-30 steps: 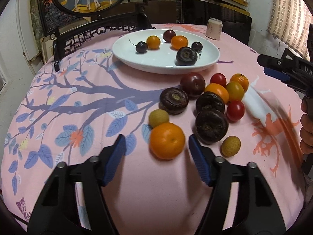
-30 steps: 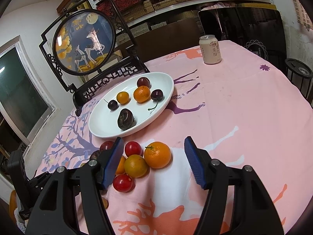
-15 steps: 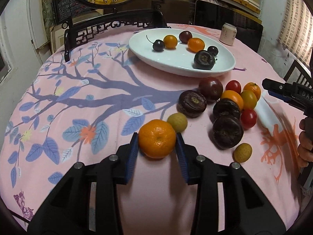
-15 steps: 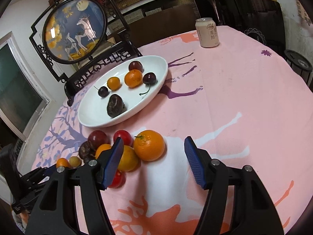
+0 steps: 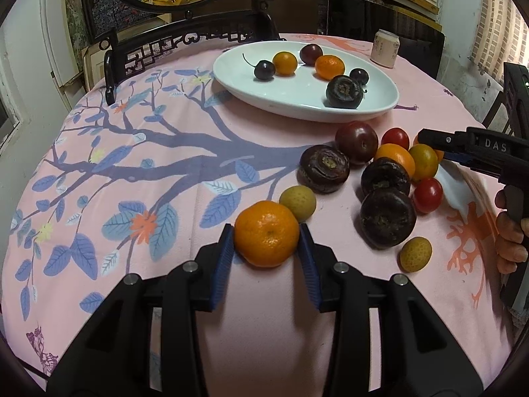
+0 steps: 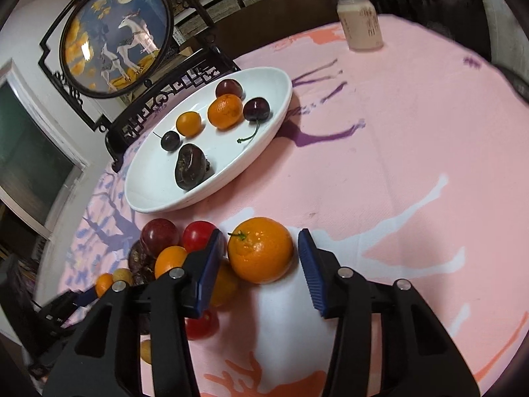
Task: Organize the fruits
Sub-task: 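Grasp a tangerine with left tool while right tool grasps another tangerine, then carry both tangerines onto the white plate and open both tools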
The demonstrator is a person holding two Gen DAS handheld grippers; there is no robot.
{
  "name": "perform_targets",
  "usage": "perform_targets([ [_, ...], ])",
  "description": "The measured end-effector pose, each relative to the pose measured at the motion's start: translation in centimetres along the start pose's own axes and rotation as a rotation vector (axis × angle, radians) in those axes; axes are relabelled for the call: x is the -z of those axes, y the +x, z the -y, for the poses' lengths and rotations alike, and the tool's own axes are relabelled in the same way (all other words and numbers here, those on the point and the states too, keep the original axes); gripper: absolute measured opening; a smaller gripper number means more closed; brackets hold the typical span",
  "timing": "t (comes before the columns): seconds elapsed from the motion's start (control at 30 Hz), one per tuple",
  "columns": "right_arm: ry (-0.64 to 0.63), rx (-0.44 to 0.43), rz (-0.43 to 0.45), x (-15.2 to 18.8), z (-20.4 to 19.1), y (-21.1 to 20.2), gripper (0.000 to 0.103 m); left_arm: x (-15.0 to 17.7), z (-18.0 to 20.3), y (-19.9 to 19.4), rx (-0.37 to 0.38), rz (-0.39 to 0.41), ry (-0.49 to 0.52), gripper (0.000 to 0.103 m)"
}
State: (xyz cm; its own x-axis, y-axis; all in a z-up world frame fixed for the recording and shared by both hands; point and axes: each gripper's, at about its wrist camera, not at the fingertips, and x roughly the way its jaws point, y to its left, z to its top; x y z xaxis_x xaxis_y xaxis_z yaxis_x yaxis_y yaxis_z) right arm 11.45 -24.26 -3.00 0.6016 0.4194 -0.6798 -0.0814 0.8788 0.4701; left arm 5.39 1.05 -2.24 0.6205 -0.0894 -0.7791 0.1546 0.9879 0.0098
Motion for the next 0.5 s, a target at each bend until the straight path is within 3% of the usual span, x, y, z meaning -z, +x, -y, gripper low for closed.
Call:
perform_targets([
  [0.27,0.044,-0.035,0.001,0.0,0.6,-0.3,0.040,-0.1,0.1,0.1,-0.005,0.001,0.006,0.038],
  [0.5,-0.007,0.020,0.133,0.1,0.2,-3.9,0.040,-1.7,-0.4,-1.3,-0.061,0.076,-0.022,0.038],
])
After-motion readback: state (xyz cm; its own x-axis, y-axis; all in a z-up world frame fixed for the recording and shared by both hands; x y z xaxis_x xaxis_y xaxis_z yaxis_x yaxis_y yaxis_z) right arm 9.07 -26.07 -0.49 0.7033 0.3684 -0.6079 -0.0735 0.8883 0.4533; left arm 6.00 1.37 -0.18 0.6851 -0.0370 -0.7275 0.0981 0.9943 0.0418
